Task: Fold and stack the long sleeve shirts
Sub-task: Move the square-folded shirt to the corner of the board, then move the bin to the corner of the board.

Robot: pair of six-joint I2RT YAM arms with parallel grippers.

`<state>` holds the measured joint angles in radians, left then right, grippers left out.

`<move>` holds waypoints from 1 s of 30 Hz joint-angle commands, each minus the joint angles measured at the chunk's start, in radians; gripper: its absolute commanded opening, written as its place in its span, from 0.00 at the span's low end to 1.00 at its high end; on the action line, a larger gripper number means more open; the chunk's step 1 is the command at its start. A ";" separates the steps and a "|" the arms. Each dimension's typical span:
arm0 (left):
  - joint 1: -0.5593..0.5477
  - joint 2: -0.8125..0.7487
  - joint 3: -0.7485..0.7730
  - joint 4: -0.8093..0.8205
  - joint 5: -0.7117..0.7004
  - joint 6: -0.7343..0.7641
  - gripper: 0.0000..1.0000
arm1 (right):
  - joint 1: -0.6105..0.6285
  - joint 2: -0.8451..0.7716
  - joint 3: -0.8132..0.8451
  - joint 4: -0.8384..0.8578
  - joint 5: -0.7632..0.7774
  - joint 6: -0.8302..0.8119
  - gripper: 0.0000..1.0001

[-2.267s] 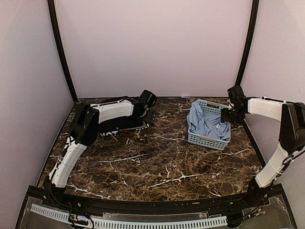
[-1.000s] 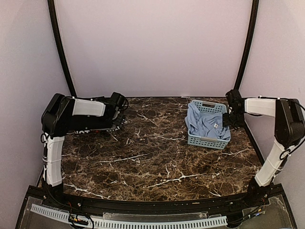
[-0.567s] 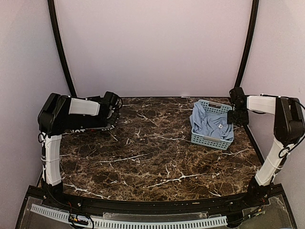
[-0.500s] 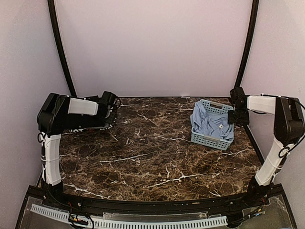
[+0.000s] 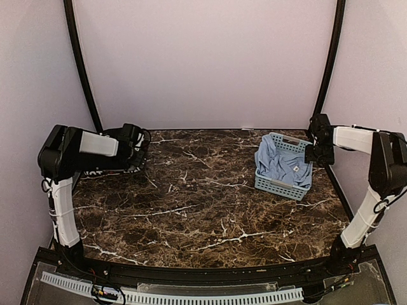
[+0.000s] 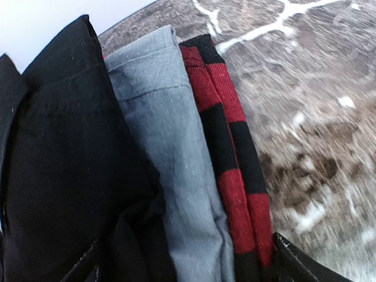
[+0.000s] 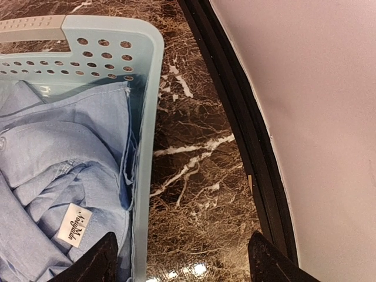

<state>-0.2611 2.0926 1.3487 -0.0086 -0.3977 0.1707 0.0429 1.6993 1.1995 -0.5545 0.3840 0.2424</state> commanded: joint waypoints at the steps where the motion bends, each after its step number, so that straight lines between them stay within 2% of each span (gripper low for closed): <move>1: -0.019 -0.163 -0.108 -0.003 0.160 -0.051 0.94 | 0.006 -0.019 0.003 -0.001 -0.002 -0.002 0.73; 9: -0.111 -0.290 -0.141 0.015 0.187 -0.119 0.96 | 0.050 -0.043 -0.035 -0.006 -0.022 0.012 0.74; 14: -0.141 -0.326 -0.139 -0.016 0.209 -0.165 0.96 | 0.063 -0.055 -0.112 -0.019 -0.040 0.035 0.69; 22: -0.162 -0.386 -0.134 -0.026 0.243 -0.241 0.95 | 0.003 -0.056 -0.126 -0.072 0.132 0.059 0.64; 26: -0.176 -0.398 -0.140 -0.024 0.244 -0.253 0.96 | -0.050 -0.009 -0.065 -0.083 0.206 0.019 0.57; 30: -0.182 -0.399 -0.147 -0.020 0.258 -0.258 0.95 | -0.115 0.046 0.009 -0.097 0.275 -0.014 0.55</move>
<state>-0.4343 1.7367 1.2156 -0.0170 -0.1623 -0.0666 -0.0193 1.6978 1.1320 -0.6369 0.5285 0.2642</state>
